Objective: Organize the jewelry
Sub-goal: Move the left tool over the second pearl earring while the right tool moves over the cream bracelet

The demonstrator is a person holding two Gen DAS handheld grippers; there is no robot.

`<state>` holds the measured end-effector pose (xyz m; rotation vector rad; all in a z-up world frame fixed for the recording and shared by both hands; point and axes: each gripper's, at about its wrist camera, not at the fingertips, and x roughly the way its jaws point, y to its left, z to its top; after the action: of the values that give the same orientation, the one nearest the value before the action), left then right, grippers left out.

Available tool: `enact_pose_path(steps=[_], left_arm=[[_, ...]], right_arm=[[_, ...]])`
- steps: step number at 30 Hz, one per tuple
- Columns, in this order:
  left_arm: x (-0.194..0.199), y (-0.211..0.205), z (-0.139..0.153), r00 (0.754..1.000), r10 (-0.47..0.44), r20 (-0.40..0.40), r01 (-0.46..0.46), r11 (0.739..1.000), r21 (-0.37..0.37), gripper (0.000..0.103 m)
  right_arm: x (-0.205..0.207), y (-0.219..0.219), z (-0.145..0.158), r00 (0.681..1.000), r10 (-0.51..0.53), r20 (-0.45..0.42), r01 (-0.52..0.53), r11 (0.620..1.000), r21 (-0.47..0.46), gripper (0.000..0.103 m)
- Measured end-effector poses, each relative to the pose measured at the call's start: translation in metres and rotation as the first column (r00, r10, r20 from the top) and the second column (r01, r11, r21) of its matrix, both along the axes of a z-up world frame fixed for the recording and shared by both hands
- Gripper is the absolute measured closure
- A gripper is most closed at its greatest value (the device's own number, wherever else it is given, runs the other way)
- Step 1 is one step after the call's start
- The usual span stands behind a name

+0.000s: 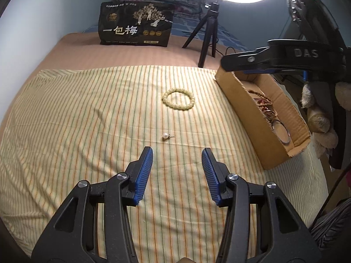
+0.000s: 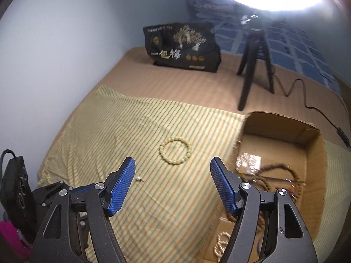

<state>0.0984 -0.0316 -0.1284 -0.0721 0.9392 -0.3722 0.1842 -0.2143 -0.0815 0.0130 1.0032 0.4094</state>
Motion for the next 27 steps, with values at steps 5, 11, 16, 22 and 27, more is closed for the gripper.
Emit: enact_pose_path(steps=[5, 11, 16, 22, 27], left_arm=[[0.013, 0.006, -0.013, 1.0, 0.012, -0.022, -0.012, 1.0, -0.022, 0.067], [0.024, 0.005, -0.025, 0.999, 0.005, -0.034, -0.006, 1.0, -0.02, 0.071], [0.033, 0.001, -0.035, 0.999, 0.002, -0.038, -0.002, 1.0, -0.014, 0.072], [0.038, -0.009, -0.037, 0.999, -0.013, -0.03, 0.013, 1.0, 0.016, 0.072], [0.045, -0.016, -0.039, 0.999, -0.02, -0.036, 0.021, 1.0, 0.023, 0.077]], right_arm=[[0.024, 0.019, -0.02, 0.999, 0.017, -0.051, -0.02, 0.998, -0.061, 0.04], [0.056, 0.033, -0.047, 0.992, 0.034, -0.125, -0.054, 0.985, -0.164, 0.059], [0.072, 0.041, -0.065, 0.986, 0.044, -0.162, -0.081, 0.97, -0.228, 0.064], [0.082, 0.048, -0.077, 0.982, 0.054, -0.181, -0.102, 0.958, -0.267, 0.068], [0.094, 0.045, -0.082, 0.982, 0.029, -0.188, -0.078, 0.963, -0.258, 0.071]])
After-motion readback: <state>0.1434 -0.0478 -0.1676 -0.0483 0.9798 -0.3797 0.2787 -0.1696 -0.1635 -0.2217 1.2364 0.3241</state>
